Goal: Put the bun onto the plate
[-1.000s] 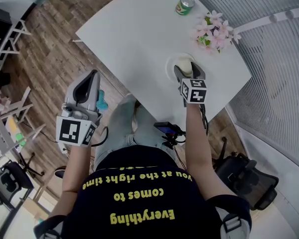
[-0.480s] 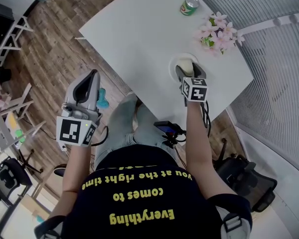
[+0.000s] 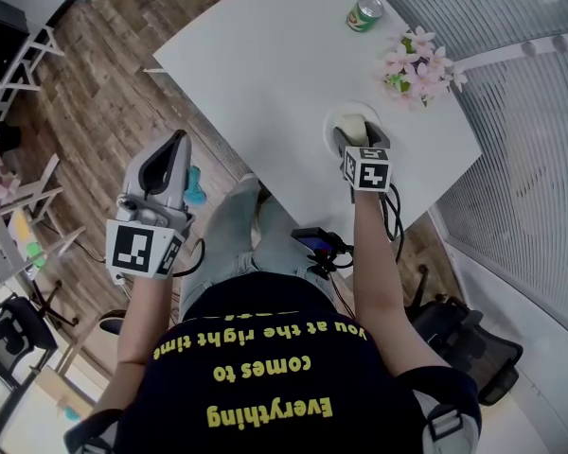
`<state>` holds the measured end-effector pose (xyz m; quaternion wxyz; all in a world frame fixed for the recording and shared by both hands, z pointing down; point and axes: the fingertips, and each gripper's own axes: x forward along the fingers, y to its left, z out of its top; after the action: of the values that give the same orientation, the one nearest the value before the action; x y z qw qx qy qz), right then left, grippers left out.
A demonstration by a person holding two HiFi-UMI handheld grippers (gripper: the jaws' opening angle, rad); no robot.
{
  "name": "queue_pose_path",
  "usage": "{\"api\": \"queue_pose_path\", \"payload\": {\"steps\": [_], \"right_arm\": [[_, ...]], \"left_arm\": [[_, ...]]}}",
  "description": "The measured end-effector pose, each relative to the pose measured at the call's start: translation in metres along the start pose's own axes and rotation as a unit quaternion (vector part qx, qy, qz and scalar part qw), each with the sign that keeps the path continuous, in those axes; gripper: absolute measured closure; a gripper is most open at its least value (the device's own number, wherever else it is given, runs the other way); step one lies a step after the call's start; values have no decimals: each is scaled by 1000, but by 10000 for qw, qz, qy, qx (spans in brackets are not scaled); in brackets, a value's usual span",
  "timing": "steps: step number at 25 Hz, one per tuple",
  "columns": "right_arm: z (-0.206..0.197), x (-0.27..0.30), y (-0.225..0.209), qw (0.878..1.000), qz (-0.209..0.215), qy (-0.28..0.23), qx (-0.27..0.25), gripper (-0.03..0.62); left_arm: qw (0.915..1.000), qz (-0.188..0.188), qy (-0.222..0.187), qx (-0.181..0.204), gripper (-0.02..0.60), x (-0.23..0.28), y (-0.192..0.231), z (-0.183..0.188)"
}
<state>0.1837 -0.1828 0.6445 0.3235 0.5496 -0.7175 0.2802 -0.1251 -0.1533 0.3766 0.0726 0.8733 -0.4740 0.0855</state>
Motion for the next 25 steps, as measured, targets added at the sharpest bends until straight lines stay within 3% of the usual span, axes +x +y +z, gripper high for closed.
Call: {"api": "queue_pose_path", "payload": {"steps": [14,25], "right_arm": [[-1,1,0,9996,24,293,16,261],[2,1,-3,9993,-4,361,6,218]], "left_arm": [[10000,-39,28,-78,581,0,2,-4],[9999,-2,19,-121,581,-3,5,-8]]}}
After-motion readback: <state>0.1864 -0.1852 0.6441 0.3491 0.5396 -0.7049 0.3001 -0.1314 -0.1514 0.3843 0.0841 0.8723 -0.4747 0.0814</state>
